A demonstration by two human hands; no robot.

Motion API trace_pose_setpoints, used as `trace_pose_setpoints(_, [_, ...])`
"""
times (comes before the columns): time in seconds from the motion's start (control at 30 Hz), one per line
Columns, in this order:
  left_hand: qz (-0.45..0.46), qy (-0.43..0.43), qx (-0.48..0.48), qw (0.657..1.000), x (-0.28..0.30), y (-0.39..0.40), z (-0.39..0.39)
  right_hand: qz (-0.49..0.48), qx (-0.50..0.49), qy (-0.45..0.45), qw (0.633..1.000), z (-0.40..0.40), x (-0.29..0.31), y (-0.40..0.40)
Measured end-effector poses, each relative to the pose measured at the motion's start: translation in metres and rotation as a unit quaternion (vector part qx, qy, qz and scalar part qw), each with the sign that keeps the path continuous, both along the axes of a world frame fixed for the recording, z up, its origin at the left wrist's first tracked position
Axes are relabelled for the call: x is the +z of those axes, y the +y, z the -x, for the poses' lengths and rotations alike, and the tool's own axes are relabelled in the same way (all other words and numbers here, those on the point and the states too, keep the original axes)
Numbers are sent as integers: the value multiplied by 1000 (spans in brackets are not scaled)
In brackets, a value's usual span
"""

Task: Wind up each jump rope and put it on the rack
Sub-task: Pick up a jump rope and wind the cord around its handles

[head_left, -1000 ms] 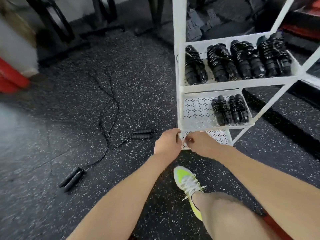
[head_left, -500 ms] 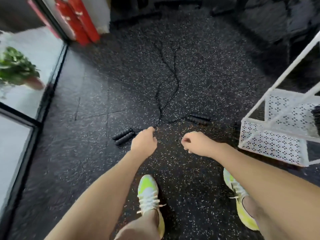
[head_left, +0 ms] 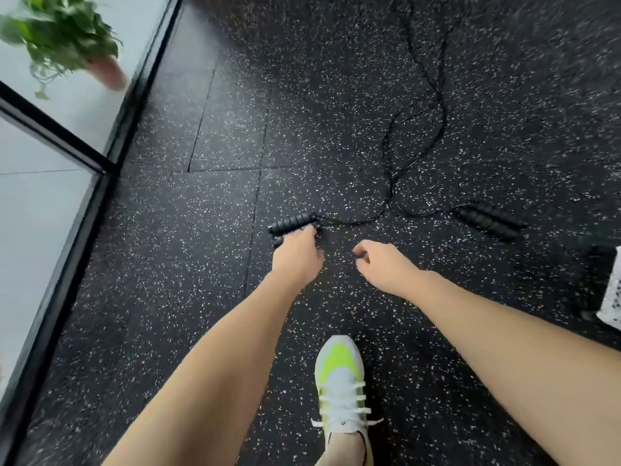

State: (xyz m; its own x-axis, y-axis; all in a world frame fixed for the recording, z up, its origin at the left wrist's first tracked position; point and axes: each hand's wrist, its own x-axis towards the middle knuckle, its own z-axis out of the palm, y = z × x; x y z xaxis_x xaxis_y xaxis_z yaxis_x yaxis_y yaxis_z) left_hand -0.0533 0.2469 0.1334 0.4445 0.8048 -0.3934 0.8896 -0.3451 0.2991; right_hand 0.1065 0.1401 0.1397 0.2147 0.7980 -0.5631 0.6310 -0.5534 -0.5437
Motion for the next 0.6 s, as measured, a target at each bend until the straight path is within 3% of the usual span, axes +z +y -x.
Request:
trace_pose_setpoints(0.27, [-21,44,2,999,-89,79,1,-2,121,-86,989,15,-86,94])
trace_pose_setpoints(0.43, [-40,113,-24,992,-147,110,-11,-7,187,-165,968,9,-131,129])
trace_pose_setpoints(0.6, [-27,202,-47,978,-184,119,-24,9,205,-164,965,3,-156,136])
